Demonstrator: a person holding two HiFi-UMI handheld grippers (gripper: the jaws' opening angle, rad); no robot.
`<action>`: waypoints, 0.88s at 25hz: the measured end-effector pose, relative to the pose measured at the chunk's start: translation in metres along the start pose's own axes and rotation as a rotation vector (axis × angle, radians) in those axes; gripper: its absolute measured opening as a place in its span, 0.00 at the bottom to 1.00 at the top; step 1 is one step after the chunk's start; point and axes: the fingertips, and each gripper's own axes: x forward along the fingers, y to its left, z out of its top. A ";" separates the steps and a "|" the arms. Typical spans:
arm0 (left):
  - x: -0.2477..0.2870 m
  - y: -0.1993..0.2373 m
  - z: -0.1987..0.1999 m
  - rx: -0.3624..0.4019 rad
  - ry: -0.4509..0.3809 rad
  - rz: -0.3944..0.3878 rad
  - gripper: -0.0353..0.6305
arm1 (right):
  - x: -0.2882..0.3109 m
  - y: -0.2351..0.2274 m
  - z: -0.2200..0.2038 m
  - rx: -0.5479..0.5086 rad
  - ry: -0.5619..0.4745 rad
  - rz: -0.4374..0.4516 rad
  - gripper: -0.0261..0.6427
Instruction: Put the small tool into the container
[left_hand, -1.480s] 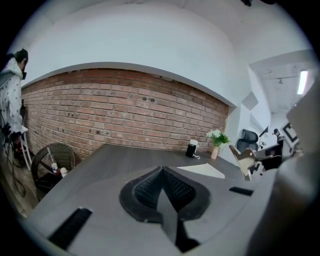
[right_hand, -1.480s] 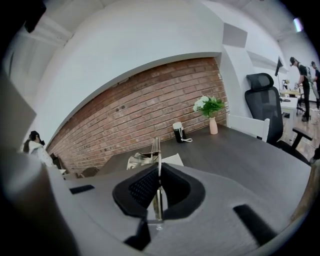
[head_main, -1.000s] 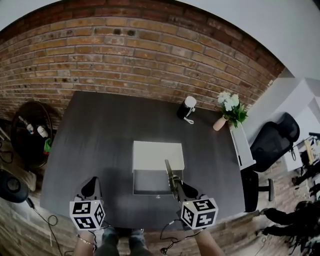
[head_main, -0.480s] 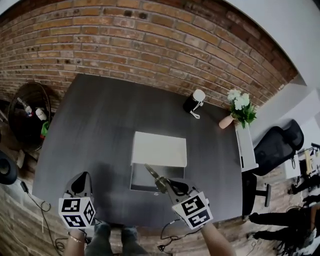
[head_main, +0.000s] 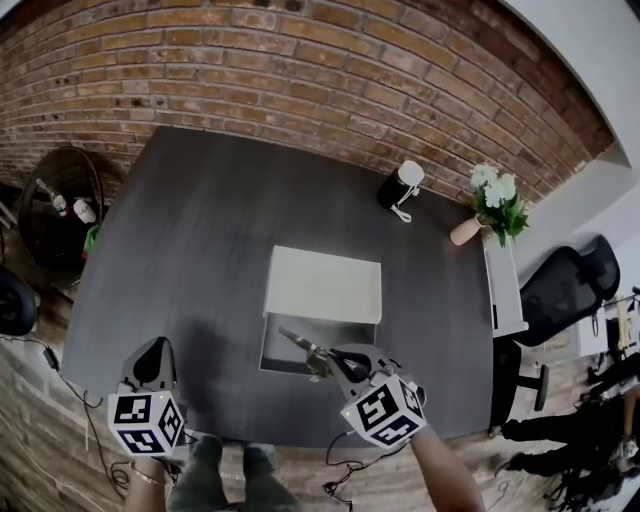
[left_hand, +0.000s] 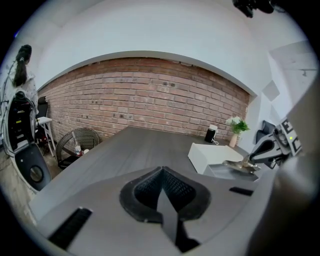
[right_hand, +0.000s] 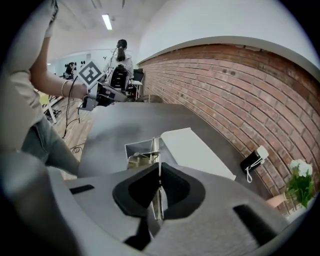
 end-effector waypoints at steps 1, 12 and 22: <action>0.000 0.000 -0.001 0.000 0.001 0.003 0.05 | 0.002 -0.001 -0.002 -0.016 0.002 0.001 0.05; 0.001 0.004 -0.016 -0.001 0.014 0.036 0.05 | 0.029 -0.007 -0.013 -0.143 0.029 0.005 0.05; 0.004 0.007 -0.023 -0.014 0.023 0.051 0.05 | 0.051 -0.010 -0.023 -0.234 0.067 0.000 0.05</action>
